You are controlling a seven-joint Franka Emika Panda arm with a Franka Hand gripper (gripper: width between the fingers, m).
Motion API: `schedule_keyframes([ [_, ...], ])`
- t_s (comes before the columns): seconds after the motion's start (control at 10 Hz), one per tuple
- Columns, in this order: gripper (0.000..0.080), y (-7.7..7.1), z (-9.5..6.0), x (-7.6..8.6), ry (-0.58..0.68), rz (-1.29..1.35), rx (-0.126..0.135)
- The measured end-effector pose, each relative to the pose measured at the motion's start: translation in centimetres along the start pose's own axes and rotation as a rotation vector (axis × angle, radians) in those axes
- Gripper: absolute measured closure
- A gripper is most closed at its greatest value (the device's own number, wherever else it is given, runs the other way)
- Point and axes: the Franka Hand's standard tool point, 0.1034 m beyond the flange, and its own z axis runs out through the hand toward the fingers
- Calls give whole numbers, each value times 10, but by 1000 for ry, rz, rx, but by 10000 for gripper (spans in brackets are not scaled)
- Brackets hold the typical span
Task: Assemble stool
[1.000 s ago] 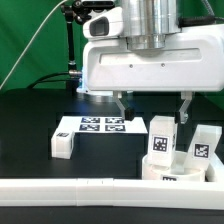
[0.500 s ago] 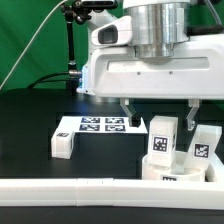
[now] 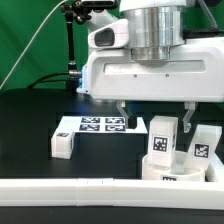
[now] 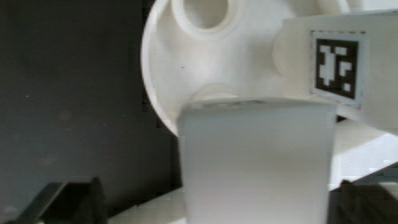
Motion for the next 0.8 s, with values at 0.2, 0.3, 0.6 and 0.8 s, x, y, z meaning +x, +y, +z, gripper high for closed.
schedule_keyframes([
  [0.2, 385, 0, 3, -1, -1, 0, -2],
  [0.3, 385, 0, 3, -1, -1, -1, -2],
  [0.6, 463, 0, 3, -1, -1, 17, -2],
  [0.8, 463, 0, 3, -1, -1, 18, -2],
])
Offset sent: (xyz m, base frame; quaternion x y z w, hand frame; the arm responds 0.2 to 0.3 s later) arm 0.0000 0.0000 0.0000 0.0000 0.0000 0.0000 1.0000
